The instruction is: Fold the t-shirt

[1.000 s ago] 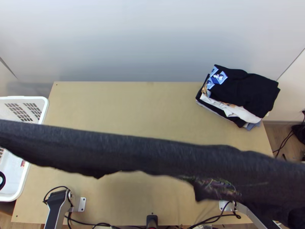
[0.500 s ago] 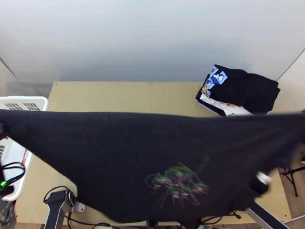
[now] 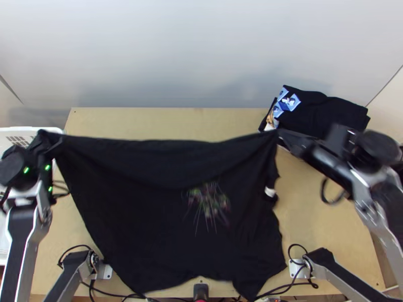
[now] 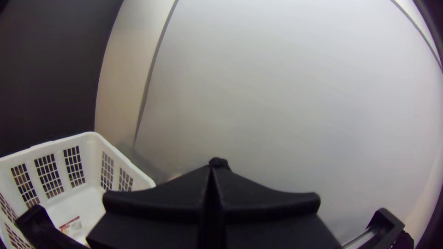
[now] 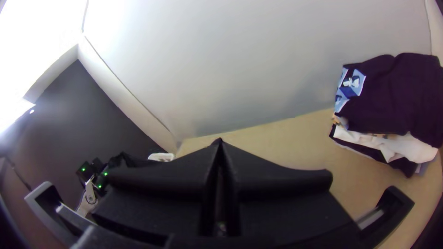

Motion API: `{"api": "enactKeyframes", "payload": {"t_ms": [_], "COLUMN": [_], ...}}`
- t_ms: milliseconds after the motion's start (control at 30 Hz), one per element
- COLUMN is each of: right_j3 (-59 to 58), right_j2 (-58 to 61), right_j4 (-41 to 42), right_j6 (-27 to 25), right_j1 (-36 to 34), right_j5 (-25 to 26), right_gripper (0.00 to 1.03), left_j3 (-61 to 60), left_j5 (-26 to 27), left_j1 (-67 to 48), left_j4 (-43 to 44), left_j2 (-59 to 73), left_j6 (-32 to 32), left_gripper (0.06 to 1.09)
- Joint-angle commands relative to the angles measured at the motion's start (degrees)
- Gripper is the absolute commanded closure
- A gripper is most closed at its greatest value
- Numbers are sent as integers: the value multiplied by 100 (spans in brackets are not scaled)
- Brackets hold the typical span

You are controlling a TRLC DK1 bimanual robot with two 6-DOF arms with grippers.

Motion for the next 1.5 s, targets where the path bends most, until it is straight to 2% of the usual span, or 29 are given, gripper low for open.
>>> {"api": "enactKeyframes", "payload": {"t_ms": [0, 267, 667, 833, 1467], "right_j3": [-125, 1088, 2600, 3329, 4832], "right_j2": [1573, 3498, 5054, 5643, 6829], "right_j4": [802, 811, 1119, 1119, 1268], "right_j6": [6, -3, -126, -161, -310], "right_j1": [-811, -1329, -1382, -1215, -758], "right_j5": [-872, -863, -37, 341, 1018], "right_gripper": [100, 100, 100, 100, 100], "left_j3": [182, 1158, 2722, 3153, 4700], "left_j5": [43, 51, 43, 34, 25], "left_j1": [-76, -226, -41, 20, 222], "left_j4": [954, 1543, 1622, 1595, 1314], "left_j2": [1824, 3749, 5753, 6245, 7598], "left_j6": [-43, -60, 203, 274, 590], "left_gripper": [105, 105, 105, 105, 105]}}
